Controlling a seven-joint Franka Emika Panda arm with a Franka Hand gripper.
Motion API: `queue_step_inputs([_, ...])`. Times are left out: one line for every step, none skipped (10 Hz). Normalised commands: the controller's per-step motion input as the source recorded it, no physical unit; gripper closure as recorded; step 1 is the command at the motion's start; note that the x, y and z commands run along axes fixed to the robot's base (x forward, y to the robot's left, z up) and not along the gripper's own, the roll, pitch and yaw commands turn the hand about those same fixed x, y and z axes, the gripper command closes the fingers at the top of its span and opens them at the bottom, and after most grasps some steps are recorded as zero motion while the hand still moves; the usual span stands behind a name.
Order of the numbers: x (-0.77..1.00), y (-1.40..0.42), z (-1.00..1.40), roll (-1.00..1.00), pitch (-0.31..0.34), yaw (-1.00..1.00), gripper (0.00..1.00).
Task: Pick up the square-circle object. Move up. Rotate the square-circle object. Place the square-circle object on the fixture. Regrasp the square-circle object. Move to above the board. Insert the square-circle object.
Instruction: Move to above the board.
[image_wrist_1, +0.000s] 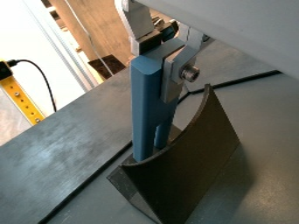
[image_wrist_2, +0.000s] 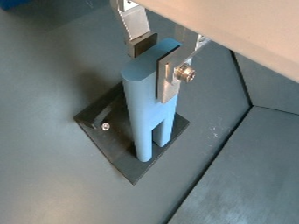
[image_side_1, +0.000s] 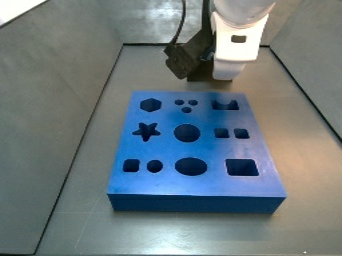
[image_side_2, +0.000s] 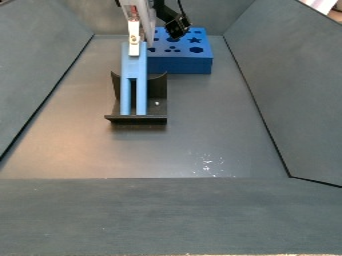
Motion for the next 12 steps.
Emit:
queue_step_inputs([0.09, 0.03, 1.0, 0.28, 0.073, -0.04, 1.0])
queue_step_inputs([0.09, 0.03, 1.0, 0.27, 0.08, -0.04, 1.0])
queue_step_inputs([0.09, 0.02, 1.0, 0.22, 0.09, -0.04, 1.0])
queue_step_inputs([0.09, 0.02, 1.0, 0.17, 0.096, -0.02, 1.0])
queue_step_inputs([0.09, 0.02, 1.0, 0.12, 0.102, 0.0, 1.0])
queue_step_inputs([0.08, 0.01, 1.0, 0.08, 0.111, 0.01, 1.0])
queue_step_inputs([0.08, 0.01, 1.0, 0.04, 0.128, 0.03, 1.0])
queue_step_inputs([0.08, 0.0, 1.0, 0.02, 0.145, 0.04, 1.0])
queue_step_inputs([0.08, -0.01, 1.0, 0.0, 0.162, 0.06, 1.0])
queue_step_inputs([0.08, -0.01, 1.0, -0.01, 0.17, 0.07, 1.0])
queue_step_inputs([0.08, -0.02, 0.96, -0.02, 0.177, 0.09, 1.0])
queue_step_inputs([0.06, -0.03, 0.79, -0.02, 0.174, 0.1, 1.0])
